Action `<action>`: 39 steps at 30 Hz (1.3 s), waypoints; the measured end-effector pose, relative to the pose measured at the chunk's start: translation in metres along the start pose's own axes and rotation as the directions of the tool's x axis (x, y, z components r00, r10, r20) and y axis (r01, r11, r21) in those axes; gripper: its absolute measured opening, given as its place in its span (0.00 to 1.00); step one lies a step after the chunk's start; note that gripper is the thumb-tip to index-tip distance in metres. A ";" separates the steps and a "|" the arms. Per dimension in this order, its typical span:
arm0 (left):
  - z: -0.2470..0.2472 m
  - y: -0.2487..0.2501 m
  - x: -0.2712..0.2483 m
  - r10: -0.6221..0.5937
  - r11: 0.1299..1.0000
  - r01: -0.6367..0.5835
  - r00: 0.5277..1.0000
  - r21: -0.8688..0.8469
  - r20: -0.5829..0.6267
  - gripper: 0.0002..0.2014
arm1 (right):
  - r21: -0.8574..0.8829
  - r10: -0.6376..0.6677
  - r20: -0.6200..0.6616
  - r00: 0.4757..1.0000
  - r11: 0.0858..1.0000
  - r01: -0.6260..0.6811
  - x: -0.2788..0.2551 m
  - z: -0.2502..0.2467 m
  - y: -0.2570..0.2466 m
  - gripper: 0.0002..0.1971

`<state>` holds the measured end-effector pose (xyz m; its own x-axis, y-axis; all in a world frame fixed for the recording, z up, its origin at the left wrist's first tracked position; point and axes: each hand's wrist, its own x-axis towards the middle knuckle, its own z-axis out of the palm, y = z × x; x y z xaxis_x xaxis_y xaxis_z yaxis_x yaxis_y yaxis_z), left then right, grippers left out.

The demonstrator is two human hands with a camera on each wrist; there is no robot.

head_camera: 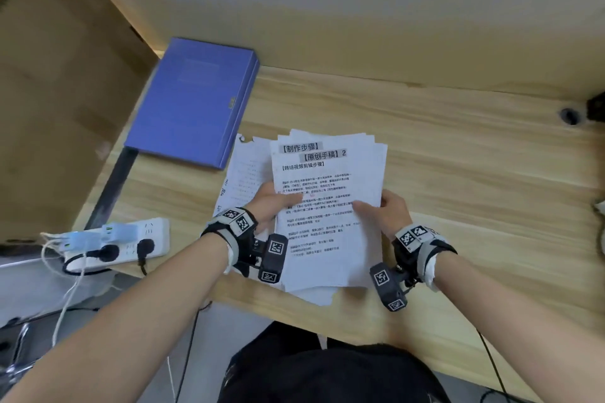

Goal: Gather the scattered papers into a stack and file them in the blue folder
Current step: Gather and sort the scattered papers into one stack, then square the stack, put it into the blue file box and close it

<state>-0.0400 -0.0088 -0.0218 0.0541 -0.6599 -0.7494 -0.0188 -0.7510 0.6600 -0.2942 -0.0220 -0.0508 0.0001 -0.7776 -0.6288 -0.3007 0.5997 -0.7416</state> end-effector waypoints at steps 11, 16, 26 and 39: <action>-0.072 -0.020 0.034 0.106 0.987 -0.078 0.975 0.141 -0.198 0.22 | -0.304 -0.007 -0.242 0.970 0.950 -0.069 -0.003 0.059 0.009 0.11; -0.107 -0.036 0.031 0.271 0.824 0.030 0.856 0.566 -0.440 0.28 | -0.279 -0.003 -0.396 0.918 0.953 -0.117 -0.015 0.078 0.012 0.14; -0.103 -0.030 0.027 0.054 0.935 0.021 0.978 0.354 -0.201 0.33 | -0.092 0.252 -0.477 0.842 0.939 -0.333 -0.031 0.082 0.021 0.17; -0.084 -0.051 0.038 0.086 0.974 -0.067 0.993 0.217 -0.083 0.15 | 0.047 0.077 -0.353 0.933 0.997 -0.064 -0.020 0.136 0.013 0.30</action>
<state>0.0467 0.0063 -0.0801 0.1345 -0.7183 -0.6826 -0.2383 -0.6921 0.6814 -0.1679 0.0274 -0.0793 -0.3595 -0.7458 -0.5608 -0.2544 0.6565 -0.7101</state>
